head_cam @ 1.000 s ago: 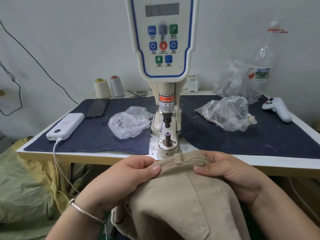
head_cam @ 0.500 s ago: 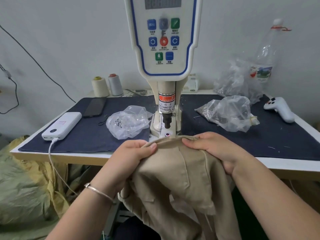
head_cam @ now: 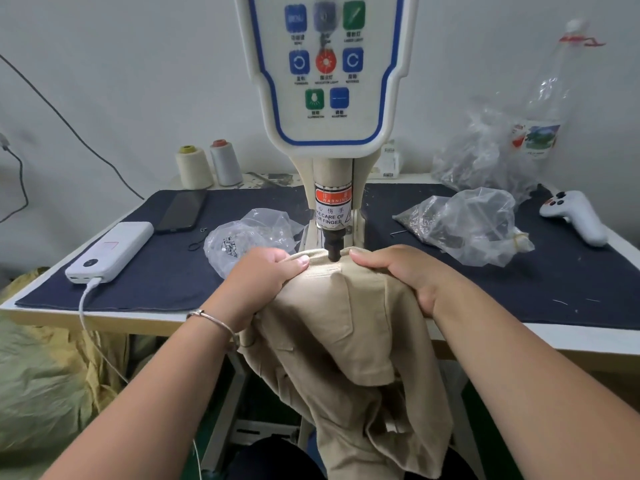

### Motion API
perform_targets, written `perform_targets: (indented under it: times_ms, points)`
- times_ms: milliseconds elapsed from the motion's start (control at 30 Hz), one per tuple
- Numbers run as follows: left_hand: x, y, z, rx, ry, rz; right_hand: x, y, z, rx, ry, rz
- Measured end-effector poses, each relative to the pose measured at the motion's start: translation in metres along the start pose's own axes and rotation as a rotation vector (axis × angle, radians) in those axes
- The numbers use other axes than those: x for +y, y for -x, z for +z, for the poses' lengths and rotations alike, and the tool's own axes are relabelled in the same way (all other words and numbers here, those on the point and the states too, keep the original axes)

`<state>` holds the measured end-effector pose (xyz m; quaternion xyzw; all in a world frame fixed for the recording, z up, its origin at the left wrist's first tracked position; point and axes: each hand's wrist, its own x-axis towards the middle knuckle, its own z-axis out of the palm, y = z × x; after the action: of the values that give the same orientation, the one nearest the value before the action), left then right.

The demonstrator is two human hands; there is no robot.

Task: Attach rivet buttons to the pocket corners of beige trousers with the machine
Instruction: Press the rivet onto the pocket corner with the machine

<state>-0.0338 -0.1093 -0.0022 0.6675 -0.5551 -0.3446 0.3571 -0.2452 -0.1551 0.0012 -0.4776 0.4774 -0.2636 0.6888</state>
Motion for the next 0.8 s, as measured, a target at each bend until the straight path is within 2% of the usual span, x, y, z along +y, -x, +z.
perform_targets:
  times_ms: [100, 267, 400, 467, 667, 800]
  points:
    - [-0.003, -0.003, -0.003, -0.024, -0.052, 0.048, 0.009, -0.001, 0.004, 0.146, 0.276, -0.134]
    - [-0.009, -0.005, 0.004, -0.059, -0.075, 0.126, 0.027, -0.004, 0.005, 0.277, 0.444, -0.261]
    - [-0.012, -0.008, 0.005, -0.071, -0.043, 0.133, 0.032, -0.008, 0.005, 0.408, 0.613, -0.452]
    - [-0.016, -0.01, 0.003, -0.078, -0.037, 0.119, 0.033, -0.011, 0.003, 0.382, 0.606, -0.464]
    - [-0.029, -0.015, 0.007, -0.074, -0.017, 0.095, 0.03, -0.007, -0.01, 0.178, 0.402, -0.323]
    - [-0.036, -0.016, 0.002, -0.155, 0.123, 0.105, 0.028, -0.008, -0.014, 0.107, 0.358, -0.282]
